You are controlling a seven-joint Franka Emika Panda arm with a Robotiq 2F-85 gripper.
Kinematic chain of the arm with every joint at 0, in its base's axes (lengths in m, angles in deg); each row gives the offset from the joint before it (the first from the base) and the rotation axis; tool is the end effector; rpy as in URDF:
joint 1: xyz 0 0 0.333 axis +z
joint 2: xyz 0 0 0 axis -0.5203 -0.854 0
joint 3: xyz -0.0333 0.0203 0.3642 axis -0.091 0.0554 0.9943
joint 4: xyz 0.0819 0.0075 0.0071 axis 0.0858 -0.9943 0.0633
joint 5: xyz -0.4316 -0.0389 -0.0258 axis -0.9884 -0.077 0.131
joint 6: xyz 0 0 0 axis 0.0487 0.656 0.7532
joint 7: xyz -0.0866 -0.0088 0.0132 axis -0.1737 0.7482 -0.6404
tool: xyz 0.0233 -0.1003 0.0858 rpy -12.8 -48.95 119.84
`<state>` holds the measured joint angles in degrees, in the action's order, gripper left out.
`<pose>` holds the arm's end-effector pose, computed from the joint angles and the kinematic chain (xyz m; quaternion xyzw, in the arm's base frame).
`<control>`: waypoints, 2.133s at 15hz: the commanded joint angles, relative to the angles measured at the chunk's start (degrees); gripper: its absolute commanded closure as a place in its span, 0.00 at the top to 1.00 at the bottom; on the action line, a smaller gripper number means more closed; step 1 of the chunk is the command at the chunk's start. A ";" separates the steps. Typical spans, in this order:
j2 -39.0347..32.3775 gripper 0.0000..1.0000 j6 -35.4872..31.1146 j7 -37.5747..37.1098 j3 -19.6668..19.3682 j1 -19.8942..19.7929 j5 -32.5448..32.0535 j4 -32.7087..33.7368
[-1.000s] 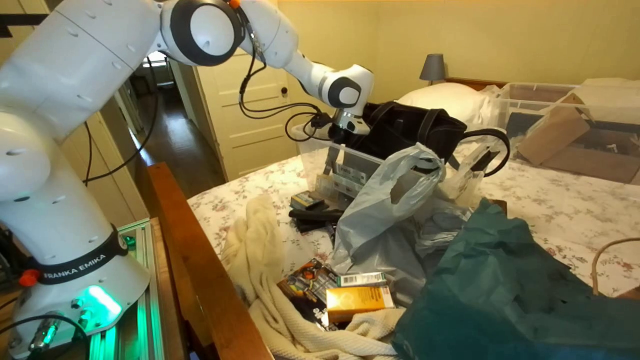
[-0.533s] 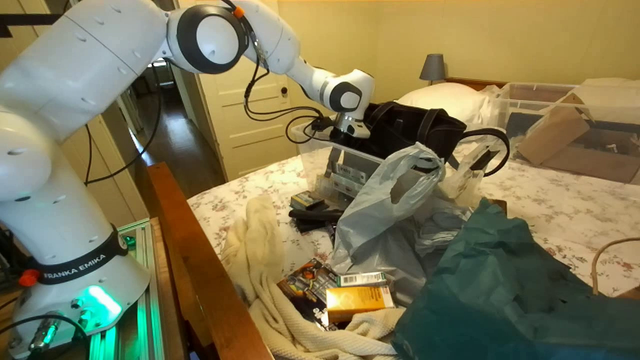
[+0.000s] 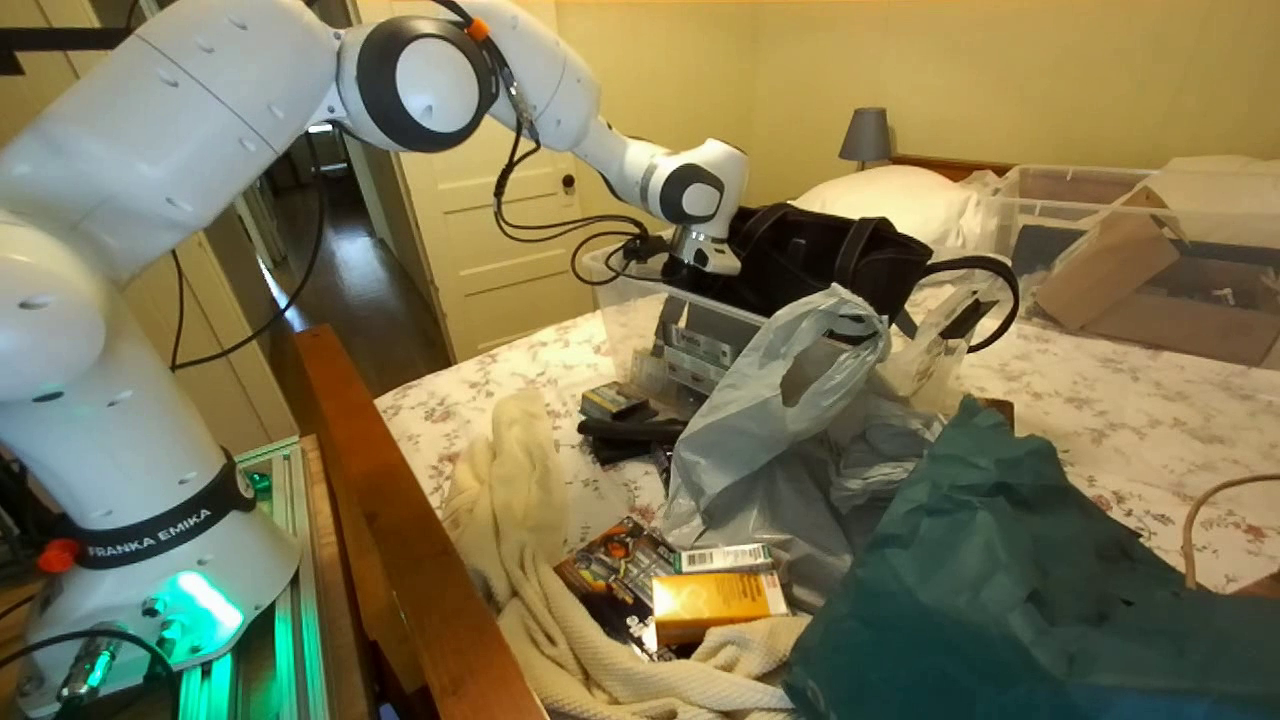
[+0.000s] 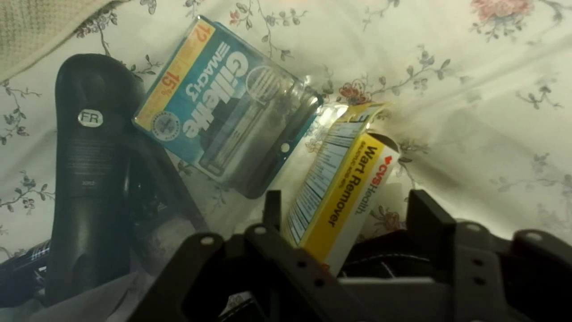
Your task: Take the yellow sachets out of the clear container and put them on the bed.
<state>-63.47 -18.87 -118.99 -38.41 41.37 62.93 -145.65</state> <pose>0.7789 0.1343 0.1270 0.9040 -0.3924 -0.1681 0.0251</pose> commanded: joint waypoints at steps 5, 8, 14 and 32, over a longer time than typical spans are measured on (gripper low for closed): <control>-1.01 1.00 -0.90 -9.59 -2.65 3.52 -4.30 0.53; -1.42 1.00 -0.94 -14.60 -3.12 4.05 -5.05 0.56; -2.40 0.78 0.44 -19.65 -2.36 3.72 -5.26 0.87; 1.45 0.01 -0.73 -22.61 -2.50 2.55 -5.28 -2.06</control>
<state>-64.62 -18.94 -139.77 -41.05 43.60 58.59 -145.56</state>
